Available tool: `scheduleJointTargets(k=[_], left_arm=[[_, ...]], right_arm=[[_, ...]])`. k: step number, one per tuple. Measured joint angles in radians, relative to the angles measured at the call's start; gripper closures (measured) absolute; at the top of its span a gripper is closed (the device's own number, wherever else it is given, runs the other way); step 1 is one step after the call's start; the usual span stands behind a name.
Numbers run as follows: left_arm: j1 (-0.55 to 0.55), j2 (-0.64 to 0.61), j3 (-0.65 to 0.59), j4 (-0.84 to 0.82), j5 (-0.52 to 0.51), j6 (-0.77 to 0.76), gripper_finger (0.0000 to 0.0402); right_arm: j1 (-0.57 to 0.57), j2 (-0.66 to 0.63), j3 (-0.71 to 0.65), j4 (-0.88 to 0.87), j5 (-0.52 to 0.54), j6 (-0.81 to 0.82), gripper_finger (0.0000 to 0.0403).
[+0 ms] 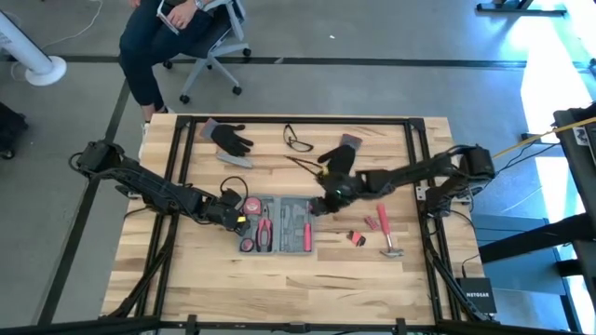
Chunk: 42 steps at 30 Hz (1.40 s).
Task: Prefit tool cases
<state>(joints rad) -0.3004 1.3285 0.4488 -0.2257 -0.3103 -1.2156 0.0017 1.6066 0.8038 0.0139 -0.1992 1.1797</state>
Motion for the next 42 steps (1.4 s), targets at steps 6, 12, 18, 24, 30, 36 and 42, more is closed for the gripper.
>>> scheduleJointTargets(k=[6,12,18,24,30,36,42], left_arm=[[0.000,0.000,0.000,0.002,0.005,-0.024,0.0295],[0.003,0.001,0.018,-0.004,0.034,-0.025,0.0295],[0.039,-0.006,0.028,-0.072,0.049,0.007,0.0295],[0.085,-0.068,0.028,-0.260,0.040,-0.093,0.0295],[0.109,-0.175,0.024,-0.275,0.034,-0.066,0.0295],[0.114,-0.257,0.024,-0.270,0.018,-0.065,0.0295],[0.114,-0.312,0.026,-0.270,0.001,-0.033,0.0295]], right_arm=[[0.078,-0.021,-0.082,-0.023,0.189,0.242,0.0386],[0.127,-0.021,-0.093,-0.111,0.313,0.355,0.0384],[0.136,-0.019,-0.094,-0.188,0.313,0.350,0.0330],[0.136,-0.019,-0.094,-0.191,0.298,0.306,0.0245],[0.135,-0.030,-0.093,-0.201,0.286,0.206,0.0206],[0.135,-0.089,-0.093,-0.270,0.316,0.163,0.0208],[0.135,-0.200,-0.092,-0.402,0.376,0.122,0.0220]])
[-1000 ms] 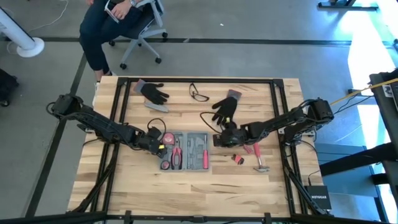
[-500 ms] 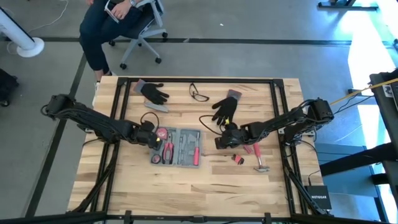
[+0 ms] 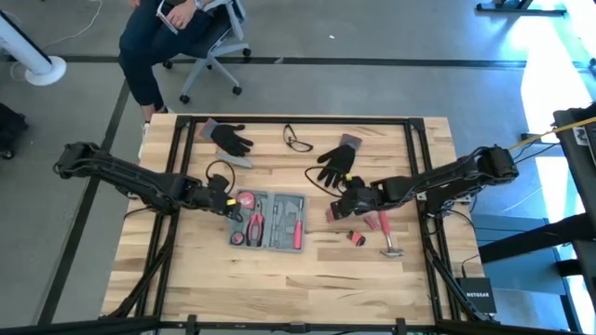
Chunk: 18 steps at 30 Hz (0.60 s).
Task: Prefit tool cases
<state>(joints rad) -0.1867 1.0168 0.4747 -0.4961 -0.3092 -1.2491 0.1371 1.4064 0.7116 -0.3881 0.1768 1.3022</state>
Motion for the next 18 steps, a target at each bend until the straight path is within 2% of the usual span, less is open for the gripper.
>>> scheduleJointTargets(k=[5,7,10,13,16,18], left_arm=[[0.000,-0.011,0.000,0.007,-0.047,-0.010,0.0295],[0.003,-0.012,0.000,0.119,-0.081,0.012,0.0296],[0.044,0.023,0.003,0.366,-0.073,0.155,0.0313],[0.114,0.120,0.027,0.481,0.019,0.254,0.0355],[0.169,0.266,0.102,0.533,0.154,0.370,0.0394],[0.184,0.379,0.169,0.564,0.233,0.437,0.0397]], right_arm=[[0.000,-0.044,0.000,-0.111,-0.012,0.018,0.0222],[0.000,-0.048,0.000,-0.146,-0.023,0.037,0.0227],[0.000,-0.049,0.000,-0.163,-0.054,0.052,0.0251],[0.000,-0.049,0.000,-0.157,-0.081,0.053,0.0302],[0.000,-0.049,0.000,-0.156,-0.099,0.057,0.0379],[0.000,-0.049,0.000,-0.153,-0.099,0.082,0.0391]])
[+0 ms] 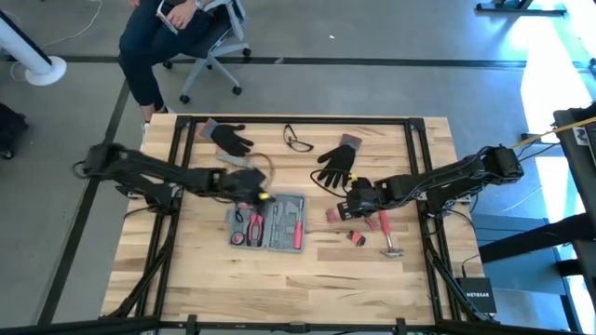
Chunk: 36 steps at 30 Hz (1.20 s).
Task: Prefit tool cases
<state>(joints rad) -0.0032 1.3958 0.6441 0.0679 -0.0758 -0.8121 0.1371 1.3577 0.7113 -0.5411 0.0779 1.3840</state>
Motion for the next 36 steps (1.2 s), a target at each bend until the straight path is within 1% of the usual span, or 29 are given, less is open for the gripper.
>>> scheduleJointTargets(k=[2,4,7,11,15,18,20,23,27,30,32,36], left_arm=[[-0.003,0.112,0.072,0.039,0.057,0.053,0.0400],[-0.014,0.215,0.159,0.073,0.092,0.083,0.0401],[-0.035,0.341,0.286,0.077,0.120,0.116,0.0401],[-0.064,0.465,0.427,0.044,0.132,0.177,0.0401],[-0.089,0.577,0.525,0.021,0.078,0.218,0.0401],[-0.113,0.662,0.591,0.021,0.047,0.210,0.0401],[-0.131,0.707,0.627,0.020,0.026,0.211,0.0401],[-0.151,0.744,0.658,0.017,-0.056,0.201,0.0401],[-0.155,0.758,0.666,0.017,-0.191,0.133,0.0401],[-0.144,0.758,0.666,0.019,-0.256,0.118,0.0401],[-0.133,0.758,0.666,0.019,-0.269,0.133,0.0401],[-0.111,0.770,0.665,0.033,-0.260,0.133,0.0401]], right_arm=[[-0.003,0.007,0.000,0.001,0.000,0.024,0.0394],[-0.008,0.018,0.000,0.001,0.000,0.026,0.0400],[-0.017,0.023,0.000,0.021,0.008,0.005,0.0401],[-0.060,0.025,-0.002,0.018,-0.006,-0.089,0.0402],[-0.144,0.035,-0.042,0.046,-0.141,-0.187,0.0403],[-0.193,0.050,-0.080,0.121,-0.222,-0.215,0.0403],[-0.210,0.054,-0.093,0.207,-0.253,-0.217,0.0403],[-0.218,0.052,-0.098,0.249,-0.242,-0.218,0.0403],[-0.223,0.079,-0.099,0.253,-0.231,-0.246,0.0403],[-0.223,0.116,-0.099,0.306,-0.240,-0.271,0.0403],[-0.223,0.145,-0.099,0.355,-0.248,-0.271,0.0403],[-0.223,0.181,-0.098,0.400,-0.276,-0.269,0.0403]])
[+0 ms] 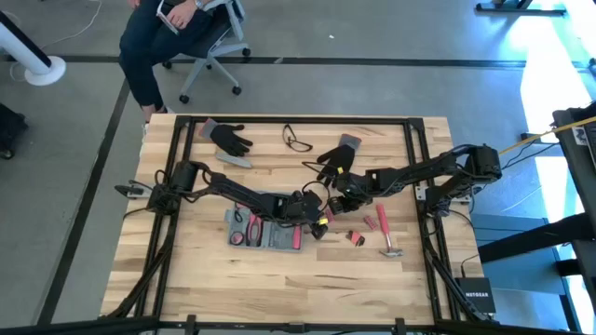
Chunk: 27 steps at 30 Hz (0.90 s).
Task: Prefit tool cases
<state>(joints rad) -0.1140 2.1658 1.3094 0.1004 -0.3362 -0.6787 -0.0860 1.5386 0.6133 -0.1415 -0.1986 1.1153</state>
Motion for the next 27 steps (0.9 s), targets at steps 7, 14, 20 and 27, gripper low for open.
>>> scheduleJointTargets(k=[7,14,20,27], left_arm=[[-0.005,0.027,0.003,0.031,0.071,0.058,0.0401],[-0.007,0.029,0.003,0.030,0.089,0.056,0.0401],[-0.017,0.030,0.004,-0.012,0.090,0.092,0.0401],[-0.001,-0.027,0.002,-0.206,0.109,0.175,0.0401]], right_arm=[[0.001,0.011,0.000,0.001,-0.002,0.019,0.0403],[0.001,0.012,0.000,0.014,0.031,0.037,0.0403],[0.000,0.012,0.000,0.027,0.038,0.040,0.0403],[0.000,0.012,0.000,0.031,0.045,0.023,0.0403]])
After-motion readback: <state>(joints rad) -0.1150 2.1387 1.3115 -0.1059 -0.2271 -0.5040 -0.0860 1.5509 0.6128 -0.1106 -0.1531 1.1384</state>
